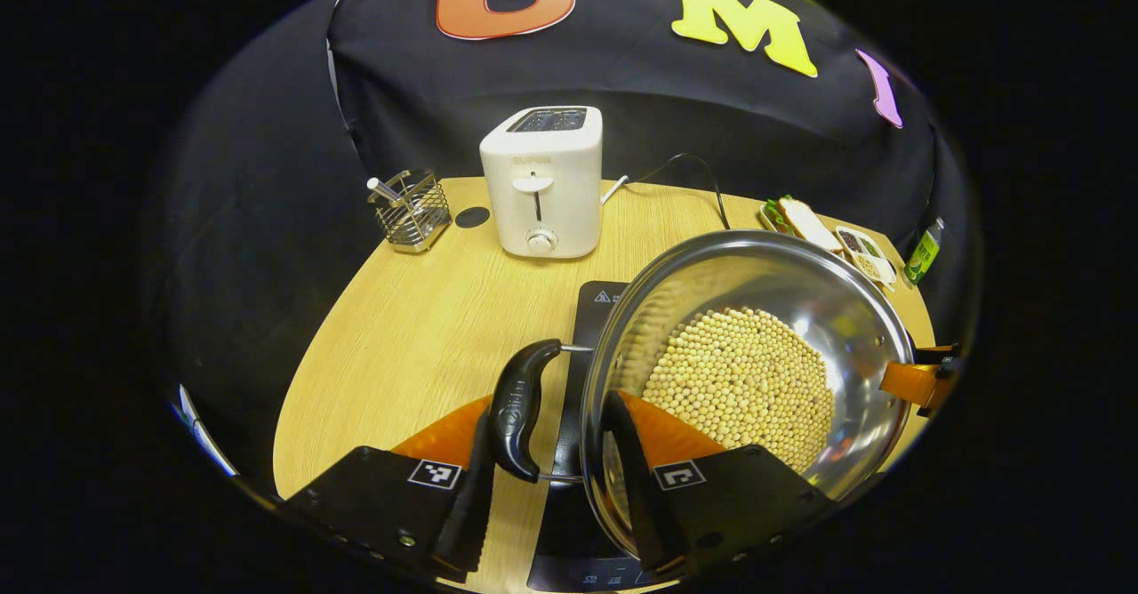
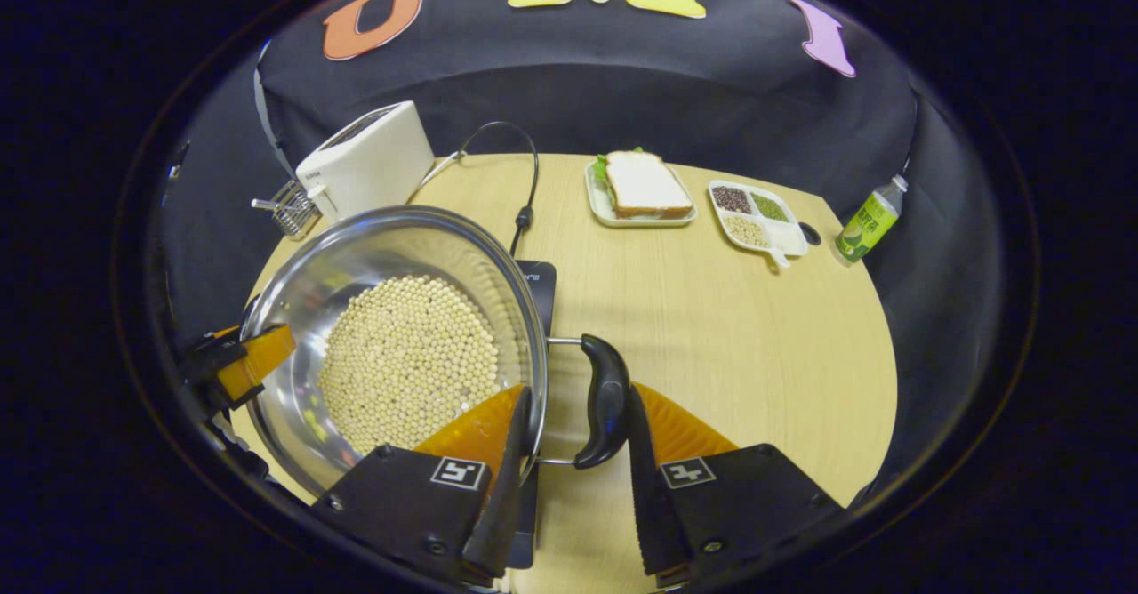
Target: First push the handle of the pot to place it horizontally, then grasp the pot with both hands and set it on the induction cooktop.
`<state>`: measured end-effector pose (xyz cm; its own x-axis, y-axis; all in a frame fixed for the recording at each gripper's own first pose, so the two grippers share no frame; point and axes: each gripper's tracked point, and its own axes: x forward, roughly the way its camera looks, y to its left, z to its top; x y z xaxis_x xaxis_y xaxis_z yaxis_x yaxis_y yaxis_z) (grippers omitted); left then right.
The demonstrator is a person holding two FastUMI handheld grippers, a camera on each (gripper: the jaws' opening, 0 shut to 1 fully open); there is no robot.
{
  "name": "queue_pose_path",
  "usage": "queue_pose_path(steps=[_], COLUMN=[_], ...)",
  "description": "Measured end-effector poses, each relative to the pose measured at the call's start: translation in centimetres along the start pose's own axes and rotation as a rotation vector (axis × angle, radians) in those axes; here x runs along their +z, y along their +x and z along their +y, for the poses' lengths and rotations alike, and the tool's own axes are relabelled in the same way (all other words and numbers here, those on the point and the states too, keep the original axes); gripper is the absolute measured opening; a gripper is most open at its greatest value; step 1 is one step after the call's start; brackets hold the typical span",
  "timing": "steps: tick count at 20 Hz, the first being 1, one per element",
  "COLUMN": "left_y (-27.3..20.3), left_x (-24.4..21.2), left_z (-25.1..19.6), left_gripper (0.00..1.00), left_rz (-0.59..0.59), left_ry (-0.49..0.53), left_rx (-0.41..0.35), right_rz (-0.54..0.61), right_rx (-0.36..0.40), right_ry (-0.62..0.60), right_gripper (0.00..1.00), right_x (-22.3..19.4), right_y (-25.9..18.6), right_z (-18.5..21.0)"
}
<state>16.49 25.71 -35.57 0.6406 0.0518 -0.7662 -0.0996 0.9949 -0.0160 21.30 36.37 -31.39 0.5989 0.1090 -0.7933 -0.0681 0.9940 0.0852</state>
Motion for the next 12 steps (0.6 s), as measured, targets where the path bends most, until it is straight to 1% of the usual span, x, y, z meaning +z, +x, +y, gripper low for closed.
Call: queue_pose_path(steps=[1,2,3,4,5,6,7,8,9,10,12], left_y=[0.1,0.2,0.2,0.2,0.2,0.0,-0.4,-0.7,-1.3,-1.7,-2.8], left_x=[-0.1,0.1,0.1,-0.1,-0.2,0.1,0.9,1.7,2.5,3.0,3.7], left_z=[0.1,0.1,0.1,0.5,0.8,1.1,1.3,1.3,1.4,1.5,1.6], left_gripper=[0.74,0.65,0.66,0.78,0.72,0.9,0.89,0.96,0.96,0.96,0.96], left_rz=[0.005,0.001,-0.004,-0.001,0.0,-0.016,-0.051,-0.086,-0.121,-0.139,-0.171], left_ry=[0.004,0.007,0.01,0.016,0.025,0.038,0.051,0.063,0.078,0.097,0.106], left_rx=[0.0,-0.001,-0.004,0.012,0.031,0.045,0.055,0.057,0.067,0.079,0.102], right_rz=[0.0,-0.003,-0.008,-0.017,-0.03,-0.022,-0.032,-0.05,-0.068,-0.088,-0.128], right_rx=[0.003,0.008,0.016,0.036,0.053,0.062,0.071,0.079,0.081,0.08,0.07], right_ry=[0.006,0.006,0.014,0.01,0.009,0.011,0.025,0.031,0.032,0.023,-0.016], right_gripper=[0.55,0.55,0.56,0.58,0.61,0.66,0.74,0.8,0.86,0.89,0.9], right_x=[0.0,0.0,0.1,0.1,0.1,-0.4,-0.5,-0.5,-0.2,0.1,0.8], right_y=[-0.1,0.0,0.0,0.0,0.0,-0.2,-0.4,-0.4,-1.0,-1.5,-2.5], right_z=[0.0,0.0,0.0,0.1,0.1,-0.2,-0.4,-0.8,-1.0,-1.1,-1.5])
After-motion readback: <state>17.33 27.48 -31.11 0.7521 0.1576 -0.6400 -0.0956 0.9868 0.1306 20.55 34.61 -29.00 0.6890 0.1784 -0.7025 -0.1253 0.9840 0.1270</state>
